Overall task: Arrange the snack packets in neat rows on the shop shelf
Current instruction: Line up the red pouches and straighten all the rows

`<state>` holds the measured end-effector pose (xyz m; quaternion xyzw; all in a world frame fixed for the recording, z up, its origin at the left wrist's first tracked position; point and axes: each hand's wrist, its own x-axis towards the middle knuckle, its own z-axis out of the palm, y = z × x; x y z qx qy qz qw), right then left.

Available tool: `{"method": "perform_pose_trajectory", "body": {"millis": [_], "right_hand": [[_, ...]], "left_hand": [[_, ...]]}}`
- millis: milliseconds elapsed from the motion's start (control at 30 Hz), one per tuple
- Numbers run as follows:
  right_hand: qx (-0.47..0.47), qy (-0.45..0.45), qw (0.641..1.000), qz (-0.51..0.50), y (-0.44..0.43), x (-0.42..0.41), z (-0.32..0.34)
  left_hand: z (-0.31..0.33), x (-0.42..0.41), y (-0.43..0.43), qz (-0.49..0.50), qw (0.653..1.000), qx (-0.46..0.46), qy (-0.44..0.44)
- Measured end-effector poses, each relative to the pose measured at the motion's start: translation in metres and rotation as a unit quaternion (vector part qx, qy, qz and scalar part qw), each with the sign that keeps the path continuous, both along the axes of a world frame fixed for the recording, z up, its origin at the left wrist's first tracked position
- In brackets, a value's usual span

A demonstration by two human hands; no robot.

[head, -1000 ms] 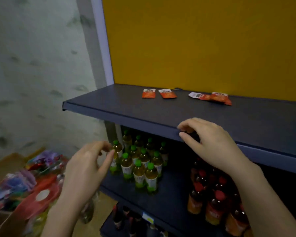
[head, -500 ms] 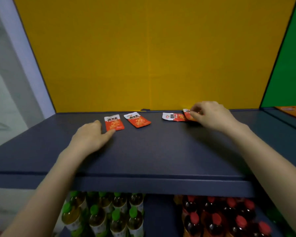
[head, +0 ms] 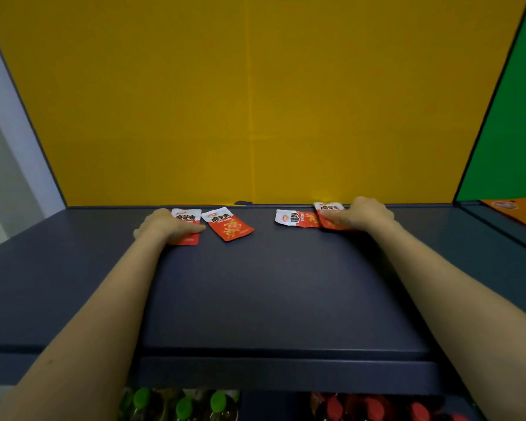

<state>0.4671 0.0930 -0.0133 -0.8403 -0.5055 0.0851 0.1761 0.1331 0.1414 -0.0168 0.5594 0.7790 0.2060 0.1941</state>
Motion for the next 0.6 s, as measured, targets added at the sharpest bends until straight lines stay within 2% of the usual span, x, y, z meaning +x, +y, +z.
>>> {"method": "perform_pose_trajectory", "body": {"millis": [67, 233, 367, 433, 500, 600], "right_hand": [[-0.008, 0.023, 1.0, 0.002, 0.004, 0.002, -0.002], [0.004, 0.098, 0.995, -0.004, 0.008, 0.011, 0.0], [0.041, 0.161, 0.986, 0.018, 0.003, 0.016, 0.002], [0.078, 0.212, 0.973, 0.043, -0.002, 0.018, 0.004], [0.133, 0.269, 0.95, 0.082, -0.009, 0.017, 0.007], [0.171, 0.346, 0.911, 0.145, -0.012, 0.007, 0.012]], "left_hand": [[-0.002, -0.002, 0.004, 0.013, 0.999, 0.008, -0.046], [-0.01, -0.001, 0.002, 0.017, 0.995, 0.068, -0.072], [-0.005, 0.0, -0.006, 0.012, 0.963, 0.14, -0.228], [-0.003, 0.007, -0.011, 0.005, 0.939, 0.162, -0.304], [-0.001, 0.019, -0.016, -0.018, 0.926, 0.156, -0.344], [-0.005, 0.036, -0.015, -0.046, 0.937, 0.119, -0.325]]}}
